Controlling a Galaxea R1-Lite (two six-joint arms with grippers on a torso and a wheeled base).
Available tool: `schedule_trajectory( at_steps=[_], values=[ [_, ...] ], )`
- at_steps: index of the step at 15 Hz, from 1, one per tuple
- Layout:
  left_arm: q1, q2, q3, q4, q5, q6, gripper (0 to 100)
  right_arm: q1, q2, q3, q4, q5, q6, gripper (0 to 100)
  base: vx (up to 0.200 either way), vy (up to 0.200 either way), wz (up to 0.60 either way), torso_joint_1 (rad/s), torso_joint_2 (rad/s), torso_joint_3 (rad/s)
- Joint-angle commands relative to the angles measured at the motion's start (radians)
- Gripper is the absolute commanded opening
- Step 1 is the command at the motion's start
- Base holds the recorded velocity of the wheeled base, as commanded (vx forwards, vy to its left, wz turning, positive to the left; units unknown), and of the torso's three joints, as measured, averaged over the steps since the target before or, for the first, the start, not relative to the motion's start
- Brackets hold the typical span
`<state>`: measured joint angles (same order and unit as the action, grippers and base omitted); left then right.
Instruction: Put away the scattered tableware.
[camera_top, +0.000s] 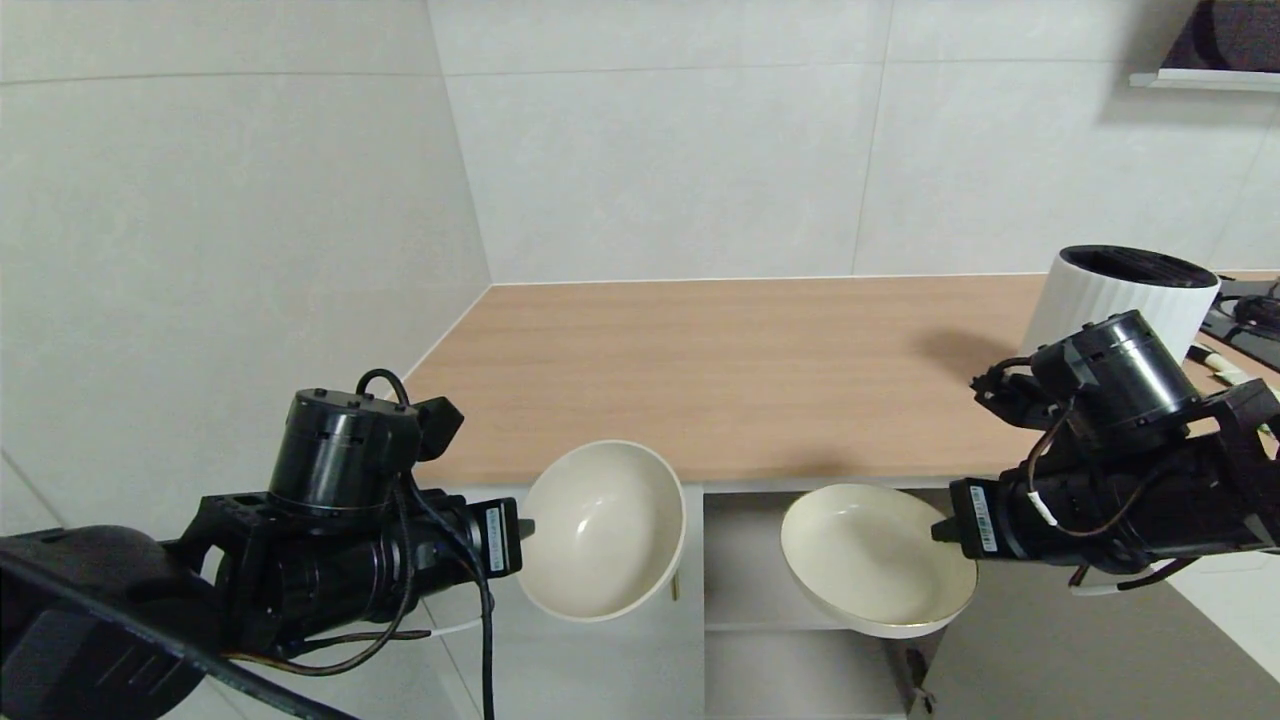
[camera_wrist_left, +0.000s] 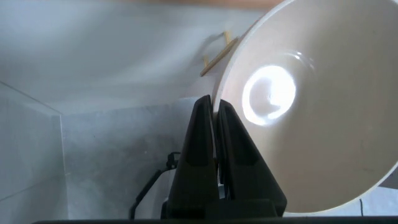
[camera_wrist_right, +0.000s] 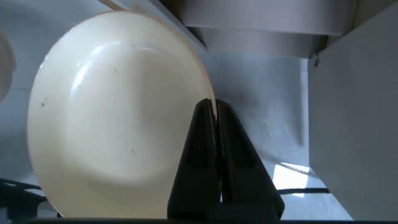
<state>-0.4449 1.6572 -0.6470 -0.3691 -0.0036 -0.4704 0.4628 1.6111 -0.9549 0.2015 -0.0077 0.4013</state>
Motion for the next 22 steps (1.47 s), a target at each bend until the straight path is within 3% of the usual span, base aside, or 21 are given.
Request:
schedule_trajectory(
  at_steps=[1,14,22],
  values=[
    [0.0,0.006,0.0,-0.001,0.001,-0.001,0,0.0,0.003,0.001,-0.001,0.0,0.001,0,0.0,0.0,0.0,-0.212,0.51,0.271],
    [0.0,0.019,0.0,-0.002,0.001,-0.001,0,0.0,0.01,0.002,-0.001,0.0,-0.001,0,0.0,0.0,0.0,-0.197,0.49,0.288],
    [0.0,0.019,0.0,-0.001,0.001,-0.001,0,0.0,0.018,0.002,-0.001,0.0,-0.001,0,0.0,0.0,0.0,-0.115,0.4,0.268]
  ],
)
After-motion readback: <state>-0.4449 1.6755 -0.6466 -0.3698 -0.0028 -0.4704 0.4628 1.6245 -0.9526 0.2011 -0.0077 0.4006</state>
